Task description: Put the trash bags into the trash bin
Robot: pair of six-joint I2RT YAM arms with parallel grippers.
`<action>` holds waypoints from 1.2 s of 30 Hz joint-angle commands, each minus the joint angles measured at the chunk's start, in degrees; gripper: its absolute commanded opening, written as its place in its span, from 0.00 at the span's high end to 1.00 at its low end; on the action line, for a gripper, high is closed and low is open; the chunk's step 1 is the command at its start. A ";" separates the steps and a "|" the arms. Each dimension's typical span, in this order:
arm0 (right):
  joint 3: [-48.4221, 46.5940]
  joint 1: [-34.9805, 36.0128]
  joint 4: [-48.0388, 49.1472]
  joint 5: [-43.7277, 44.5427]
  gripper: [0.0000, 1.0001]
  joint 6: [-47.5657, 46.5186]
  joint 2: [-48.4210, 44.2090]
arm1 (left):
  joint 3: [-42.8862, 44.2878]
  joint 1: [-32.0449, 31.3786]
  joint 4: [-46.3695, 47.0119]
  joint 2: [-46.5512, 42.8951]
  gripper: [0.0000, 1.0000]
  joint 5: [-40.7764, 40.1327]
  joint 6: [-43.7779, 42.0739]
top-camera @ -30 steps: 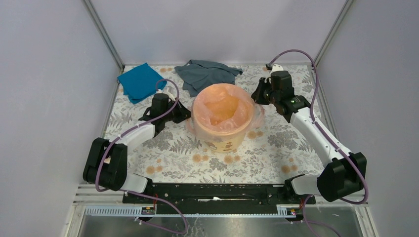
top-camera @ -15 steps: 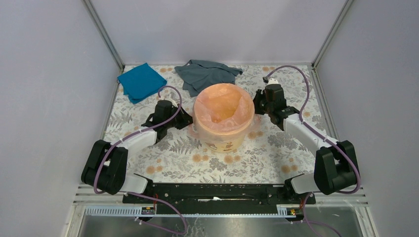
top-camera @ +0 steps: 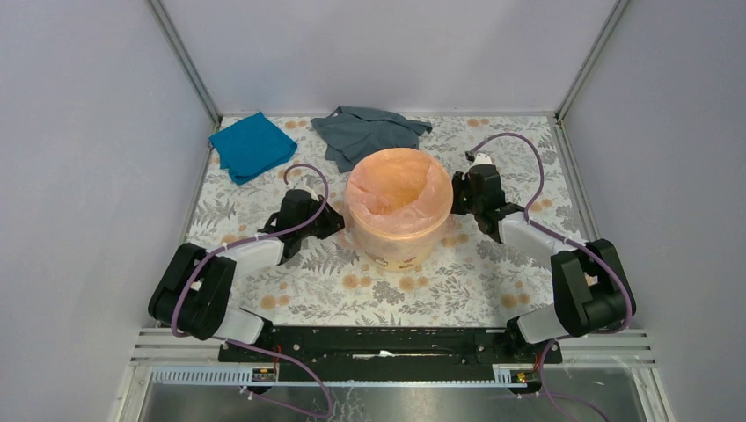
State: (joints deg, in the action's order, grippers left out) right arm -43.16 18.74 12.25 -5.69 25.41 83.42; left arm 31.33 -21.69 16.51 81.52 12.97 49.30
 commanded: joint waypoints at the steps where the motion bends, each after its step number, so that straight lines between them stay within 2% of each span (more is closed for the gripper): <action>1: -2.82 -0.15 -2.39 2.76 0.86 -1.76 0.03 | -1.12 -0.19 1.77 0.33 0.92 -2.35 -2.07; 4: -3.73 -0.23 -4.99 9.24 0.84 -2.24 -0.79 | -1.89 -0.22 2.61 0.14 0.92 -3.59 -2.02; 9: -2.19 -0.26 1.97 5.87 0.84 -3.14 4.17 | -2.10 -0.28 2.06 0.57 0.92 -5.64 -1.46; 11: -5.12 -0.29 -1.96 5.08 0.85 -4.27 5.66 | -2.27 -0.28 1.91 0.48 0.92 -6.10 -1.46; 14: -4.04 -0.35 -0.66 4.64 0.80 -3.68 3.94 | -2.16 -0.45 1.48 0.74 0.91 -5.85 -2.06; 17: -6.95 -0.32 -9.69 7.90 0.78 -3.35 2.71 | -2.23 -0.43 1.48 0.71 0.88 -5.79 -2.23; 20: -9.39 -0.34 -20.99 11.88 0.63 -2.93 -2.73 | -2.77 -0.67 2.49 0.25 0.87 -5.01 -2.74; 23: -12.50 -0.34 -31.84 15.30 0.35 -4.56 -9.62 | -3.24 -1.11 3.19 -0.48 0.87 -4.65 -3.38; 27: -18.06 -0.29 -41.80 19.50 0.07 -5.71 -16.42 | -4.35 -1.16 4.72 -1.52 0.86 -3.85 -3.35; 29: -22.06 -0.31 -46.10 21.80 0.01 -6.67 -18.33 | -4.94 -1.16 5.32 -2.14 0.85 -3.83 -3.25; 32: -30.91 -0.29 -50.19 22.57 0.00 -8.67 -18.94 | -5.76 -1.16 6.12 -3.14 0.80 -3.96 -3.20; 36: -44.04 1.34 -52.31 8.83 0.00 -9.89 -13.56 | -6.45 -1.23 6.81 -3.73 0.75 -4.09 -3.07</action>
State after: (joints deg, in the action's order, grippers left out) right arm -76.29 18.70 -35.09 12.08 18.15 65.82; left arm 25.89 -22.68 20.80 79.35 9.19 47.40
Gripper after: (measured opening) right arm 0.994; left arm 0.232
